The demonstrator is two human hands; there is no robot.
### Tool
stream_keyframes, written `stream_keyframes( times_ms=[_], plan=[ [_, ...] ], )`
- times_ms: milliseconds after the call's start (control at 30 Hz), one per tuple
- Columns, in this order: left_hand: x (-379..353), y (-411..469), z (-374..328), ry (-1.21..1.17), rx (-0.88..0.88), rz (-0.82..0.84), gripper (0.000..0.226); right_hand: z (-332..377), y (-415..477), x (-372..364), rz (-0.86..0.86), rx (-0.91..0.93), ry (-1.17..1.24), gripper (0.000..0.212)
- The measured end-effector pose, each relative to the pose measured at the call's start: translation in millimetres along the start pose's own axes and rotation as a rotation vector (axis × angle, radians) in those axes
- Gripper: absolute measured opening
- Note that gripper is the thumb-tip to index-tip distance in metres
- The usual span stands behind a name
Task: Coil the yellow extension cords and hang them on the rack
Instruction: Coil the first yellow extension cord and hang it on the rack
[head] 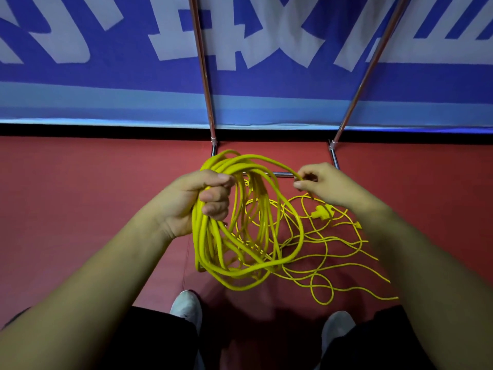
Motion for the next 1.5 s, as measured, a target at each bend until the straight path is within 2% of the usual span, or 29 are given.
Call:
stream_keyframes(
  times_ms=[67, 100, 167, 233, 300, 400, 500, 567, 633, 733, 867, 1033, 1100, 1233, 1400, 1500],
  plan=[
    [-7, -5, -14, -0.124, -0.076, 0.147, 0.009, -35, 2, 2, 0.006, -0.114, -0.059, 0.022],
    [-7, -8, -19, -0.18, -0.1, 0.181, 0.013, -52, 1, 0, 0.018, -0.172, -0.087, 0.028],
    [0, -12, -28, -0.252, -0.148, 0.17, 0.017, -81, -5, -8, 0.04, -0.289, -0.107, 0.038],
    [7, -15, -36, -0.244, -0.191, 0.133, 0.013, -96, -10, -15, 0.034, -0.366, -0.089, 0.037],
    [25, -16, -39, -0.115, -0.222, -0.044, 0.008, -100, -11, -17, -0.036, -0.4, -0.016, 0.026],
    [52, -20, -45, 0.0, -0.234, -0.326, 0.012, -87, -8, -20, -0.103, -0.376, 0.212, 0.024],
    [74, -27, -51, 0.02, -0.249, -0.539, 0.011, -57, -3, -9, -0.17, -0.255, 0.191, 0.018],
    [87, -33, -53, 0.098, -0.243, -0.648, 0.019, -30, -3, 1, -0.199, -0.183, 0.114, 0.014],
    [95, -39, -57, 0.217, -0.237, -0.701, 0.023, -4, -4, -1, -0.11, -0.155, 0.018, 0.009],
    [103, -43, -58, 0.385, -0.187, -0.728, 0.025, 25, -20, -24, 0.201, -0.203, -0.138, 0.007],
    [100, -40, -50, 0.524, -0.103, -0.69, 0.025, 67, -45, -47, 0.459, -0.182, -0.179, 0.008],
    [82, -27, -30, 0.598, 0.031, -0.566, 0.023, 119, -62, -65, 0.635, -0.034, 0.069, 0.009],
    [66, -19, -17, 0.589, 0.079, -0.482, 0.019, 135, -62, -68, 0.599, 0.06, 0.178, 0.008],
    [28, -2, 5, 0.388, 0.123, -0.29, 0.012, 145, -48, -65, 0.367, 0.174, 0.334, 0.012],
    [3, 5, 8, 0.191, 0.102, -0.154, 0.013, 124, -37, -53, 0.213, 0.117, 0.427, 0.018],
    [1, 4, 3, 0.044, 0.078, -0.085, 0.015, 101, -36, -50, 0.279, 0.041, 0.448, 0.014]
  ],
)
Point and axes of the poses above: each hand's wrist, its own y-axis towards the middle knuckle, its own x-axis out of the back of the hand, z = x × y, the point moved 9 cm from there along y, towards the middle knuckle, and after that the axes turned 15 degrees about y, right-handed, at the moved point
